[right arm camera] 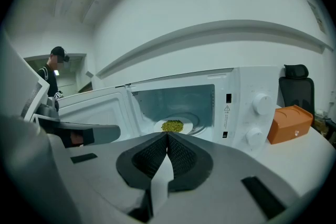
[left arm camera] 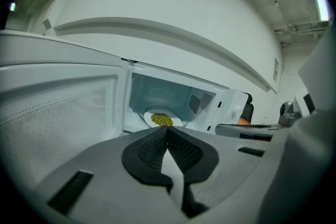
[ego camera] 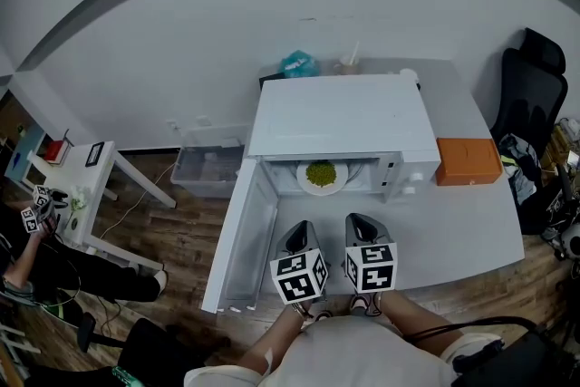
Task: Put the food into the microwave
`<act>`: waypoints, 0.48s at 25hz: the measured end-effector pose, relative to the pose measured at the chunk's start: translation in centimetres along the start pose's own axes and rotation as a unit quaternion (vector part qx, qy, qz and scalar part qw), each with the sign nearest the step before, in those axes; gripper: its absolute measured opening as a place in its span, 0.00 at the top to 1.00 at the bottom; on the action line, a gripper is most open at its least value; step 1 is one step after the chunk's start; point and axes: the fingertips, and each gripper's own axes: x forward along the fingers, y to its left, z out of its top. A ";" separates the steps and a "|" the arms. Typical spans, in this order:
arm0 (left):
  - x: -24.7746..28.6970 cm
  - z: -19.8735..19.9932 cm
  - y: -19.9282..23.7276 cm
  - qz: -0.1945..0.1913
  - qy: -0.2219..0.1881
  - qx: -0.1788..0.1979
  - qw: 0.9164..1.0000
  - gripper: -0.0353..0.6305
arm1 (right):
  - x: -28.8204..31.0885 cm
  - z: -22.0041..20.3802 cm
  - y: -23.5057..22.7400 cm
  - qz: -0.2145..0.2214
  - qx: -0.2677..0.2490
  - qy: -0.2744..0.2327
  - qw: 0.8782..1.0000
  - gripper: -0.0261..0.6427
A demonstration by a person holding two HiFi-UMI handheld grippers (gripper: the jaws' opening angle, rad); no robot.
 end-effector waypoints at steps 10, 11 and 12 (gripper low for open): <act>0.1 0.3 0.0 0.000 -0.003 0.004 1.000 0.94 | 0.0 0.1 0.4 0.006 -0.011 0.006 1.000 0.94; 0.1 0.3 0.0 0.000 -0.004 0.004 1.000 0.94 | 0.0 0.1 0.4 0.006 -0.011 0.006 1.000 0.94; 0.1 0.3 0.0 0.000 -0.004 0.003 1.000 0.94 | 0.0 0.1 0.4 0.006 -0.011 0.006 1.000 0.94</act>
